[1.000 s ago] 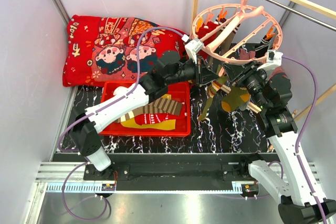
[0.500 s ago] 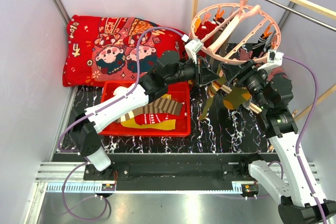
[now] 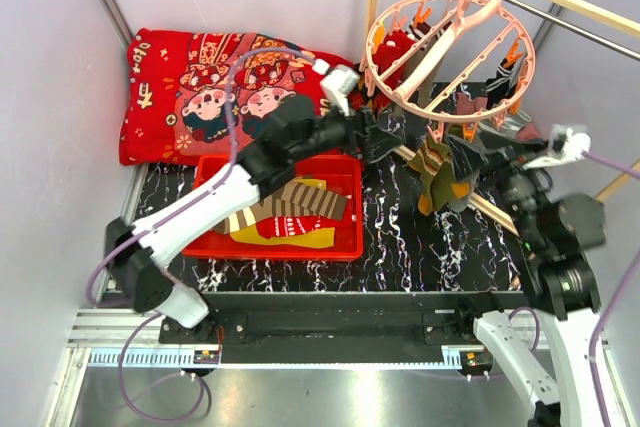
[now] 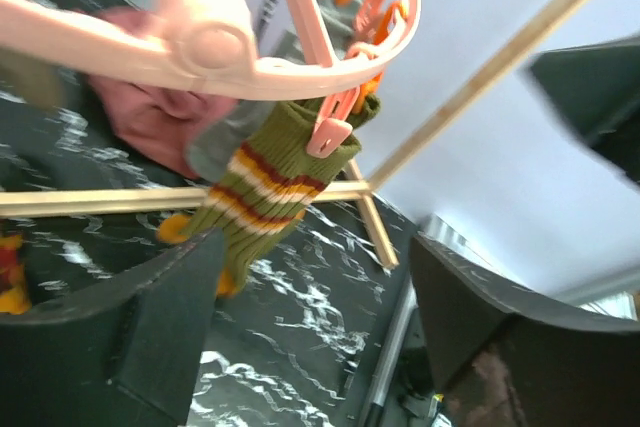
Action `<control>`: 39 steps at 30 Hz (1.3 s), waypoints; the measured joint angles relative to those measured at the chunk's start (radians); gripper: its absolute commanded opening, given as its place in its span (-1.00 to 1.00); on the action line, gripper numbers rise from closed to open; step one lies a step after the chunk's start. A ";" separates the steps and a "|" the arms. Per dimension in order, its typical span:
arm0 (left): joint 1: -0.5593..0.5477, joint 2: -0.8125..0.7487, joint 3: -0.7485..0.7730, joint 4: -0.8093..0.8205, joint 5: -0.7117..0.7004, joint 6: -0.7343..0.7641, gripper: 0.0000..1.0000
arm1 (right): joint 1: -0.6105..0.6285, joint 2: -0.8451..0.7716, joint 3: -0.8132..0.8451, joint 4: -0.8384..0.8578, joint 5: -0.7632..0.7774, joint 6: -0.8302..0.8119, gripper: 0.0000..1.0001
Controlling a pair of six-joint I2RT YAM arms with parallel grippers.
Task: Clip the socks to the hanger
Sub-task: Reset both arms
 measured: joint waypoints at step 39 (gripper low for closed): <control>0.105 -1.068 -0.760 -0.243 -0.755 0.397 0.98 | 0.000 -0.568 -0.243 -0.328 0.592 -0.293 1.00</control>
